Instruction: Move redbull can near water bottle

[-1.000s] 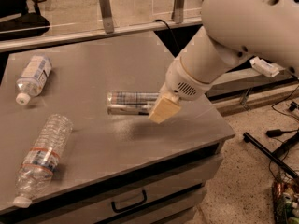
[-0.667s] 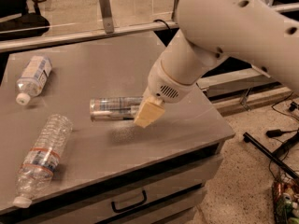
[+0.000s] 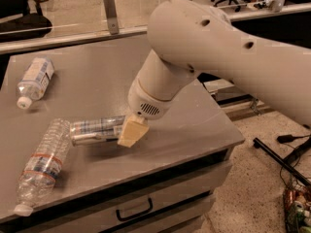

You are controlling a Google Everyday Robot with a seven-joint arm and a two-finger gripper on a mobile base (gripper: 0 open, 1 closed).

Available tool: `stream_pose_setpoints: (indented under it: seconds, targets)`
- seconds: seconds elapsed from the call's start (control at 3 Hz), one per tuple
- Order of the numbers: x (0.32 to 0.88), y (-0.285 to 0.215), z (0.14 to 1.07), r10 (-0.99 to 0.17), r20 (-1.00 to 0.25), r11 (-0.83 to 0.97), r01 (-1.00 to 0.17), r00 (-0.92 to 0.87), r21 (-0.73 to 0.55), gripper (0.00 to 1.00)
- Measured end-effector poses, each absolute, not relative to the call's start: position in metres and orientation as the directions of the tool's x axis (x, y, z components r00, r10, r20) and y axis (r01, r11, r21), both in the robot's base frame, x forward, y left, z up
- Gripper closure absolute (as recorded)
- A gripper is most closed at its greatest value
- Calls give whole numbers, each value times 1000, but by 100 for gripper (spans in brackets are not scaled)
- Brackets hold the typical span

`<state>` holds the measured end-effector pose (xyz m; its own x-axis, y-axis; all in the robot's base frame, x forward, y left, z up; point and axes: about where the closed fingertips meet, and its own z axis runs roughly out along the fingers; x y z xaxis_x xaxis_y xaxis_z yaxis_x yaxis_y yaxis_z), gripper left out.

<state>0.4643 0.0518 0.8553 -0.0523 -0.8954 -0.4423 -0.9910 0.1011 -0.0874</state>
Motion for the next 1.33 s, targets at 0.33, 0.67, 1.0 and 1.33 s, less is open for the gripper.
stream_pose_setpoints:
  seconds: [0.33, 0.67, 1.0, 1.33]
  targets:
    - [456, 63, 843, -900, -435, 75, -995, -36, -73, 59]
    - [451, 66, 830, -903, -428, 65, -997, -38, -48, 35]
    - [451, 66, 832, -903, -428, 64, -996, -36, -53, 12]
    - [450, 66, 834, -903, -427, 63, -996, -33, -57, 0]
